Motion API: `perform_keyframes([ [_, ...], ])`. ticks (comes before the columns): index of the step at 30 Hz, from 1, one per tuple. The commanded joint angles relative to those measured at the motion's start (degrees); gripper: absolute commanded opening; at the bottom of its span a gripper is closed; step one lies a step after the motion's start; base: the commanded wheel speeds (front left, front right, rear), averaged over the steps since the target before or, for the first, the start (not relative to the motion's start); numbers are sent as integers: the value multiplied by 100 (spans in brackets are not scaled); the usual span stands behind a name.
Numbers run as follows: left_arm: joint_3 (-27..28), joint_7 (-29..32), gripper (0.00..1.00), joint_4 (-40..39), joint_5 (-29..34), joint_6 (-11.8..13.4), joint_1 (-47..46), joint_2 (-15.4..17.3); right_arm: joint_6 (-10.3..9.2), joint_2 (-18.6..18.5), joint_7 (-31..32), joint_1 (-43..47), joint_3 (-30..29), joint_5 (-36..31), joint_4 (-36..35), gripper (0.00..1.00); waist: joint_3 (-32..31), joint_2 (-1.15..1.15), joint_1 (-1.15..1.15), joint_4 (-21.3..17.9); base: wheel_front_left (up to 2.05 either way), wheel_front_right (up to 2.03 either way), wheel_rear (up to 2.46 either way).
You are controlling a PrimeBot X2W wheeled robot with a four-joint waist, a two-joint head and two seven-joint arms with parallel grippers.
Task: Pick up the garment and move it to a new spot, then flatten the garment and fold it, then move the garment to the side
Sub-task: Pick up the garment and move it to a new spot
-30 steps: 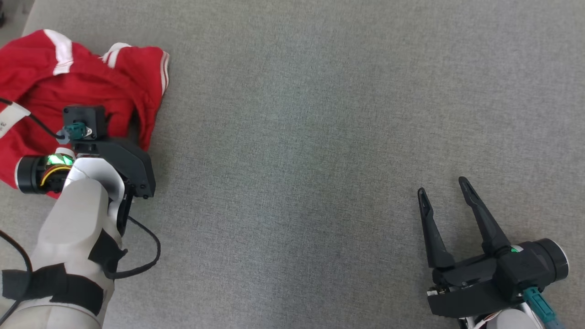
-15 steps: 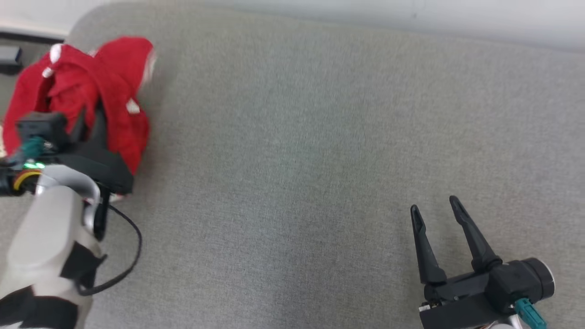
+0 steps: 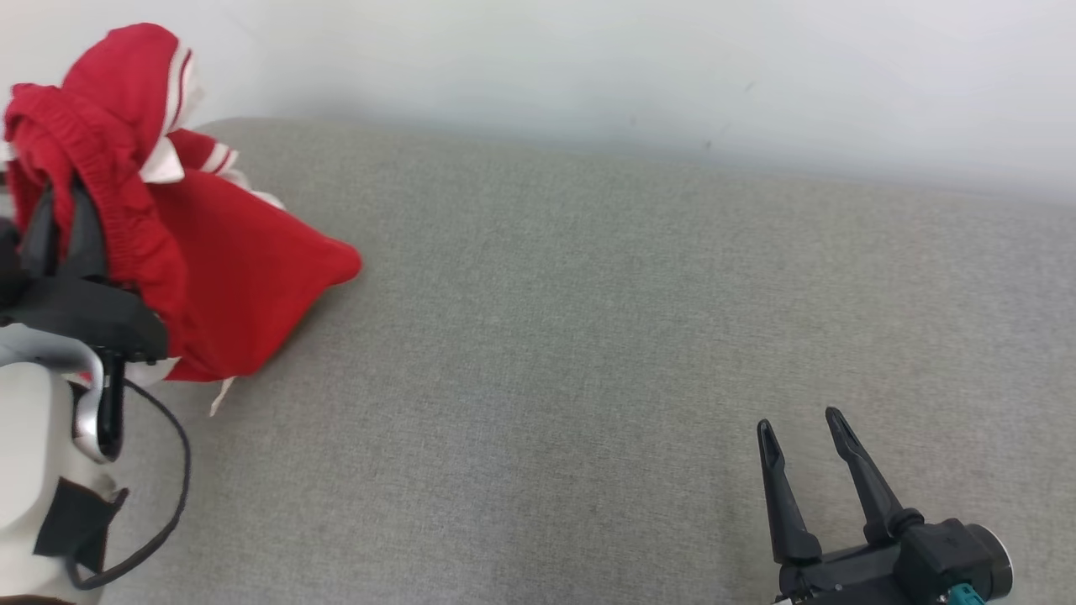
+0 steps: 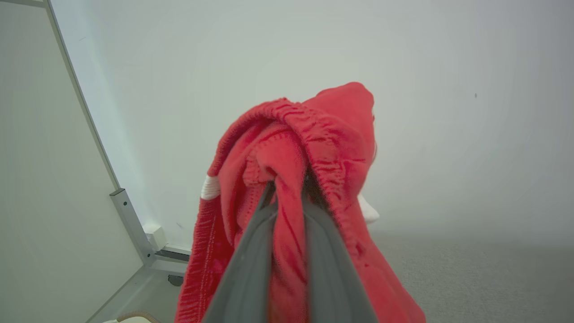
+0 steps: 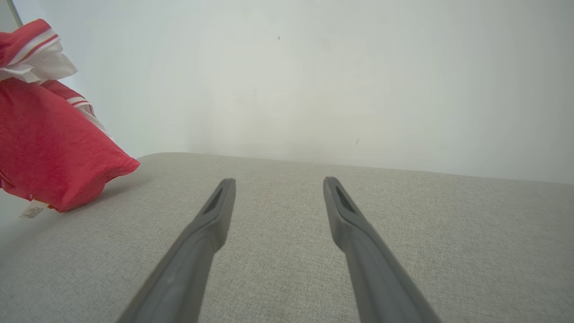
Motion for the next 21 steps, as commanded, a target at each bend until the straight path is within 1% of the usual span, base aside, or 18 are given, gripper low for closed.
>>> perform_keyframes([
  [1, 41, -6, 0, -95, 86, 69, 85, 83, -12, 14, -5, 86, -21, 15, -12, 100, -126, 0, 1, -106, 0, 0, 0],
  [5, 50, -1, 0, -279, 157, 244, 179, 261, -12, 23, -5, 114, -29, 9, -30, 100, -116, 0, 1, -165, 0, 0, 0],
  [10, 107, 61, 0, -494, 108, 319, 283, 394, -12, 29, -4, 42, -20, -14, -43, 100, -17, 0, 1, -258, 0, 0, 0],
  [17, 40, 282, 0, -455, -50, 147, 389, 315, -12, 33, -4, -56, -51, -53, -75, 100, 216, 0, 1, -348, 0, 0, 0],
  [19, -71, 373, 0, -268, -111, 46, 365, 241, -12, 33, -4, -131, -57, -67, -91, 100, 398, 0, 1, -393, 0, 0, 0],
  [21, -164, 410, 0, -78, -134, 10, 327, 173, -12, 34, -5, -188, -39, -67, -91, 100, 506, 0, 1, -425, 0, 0, 0],
])
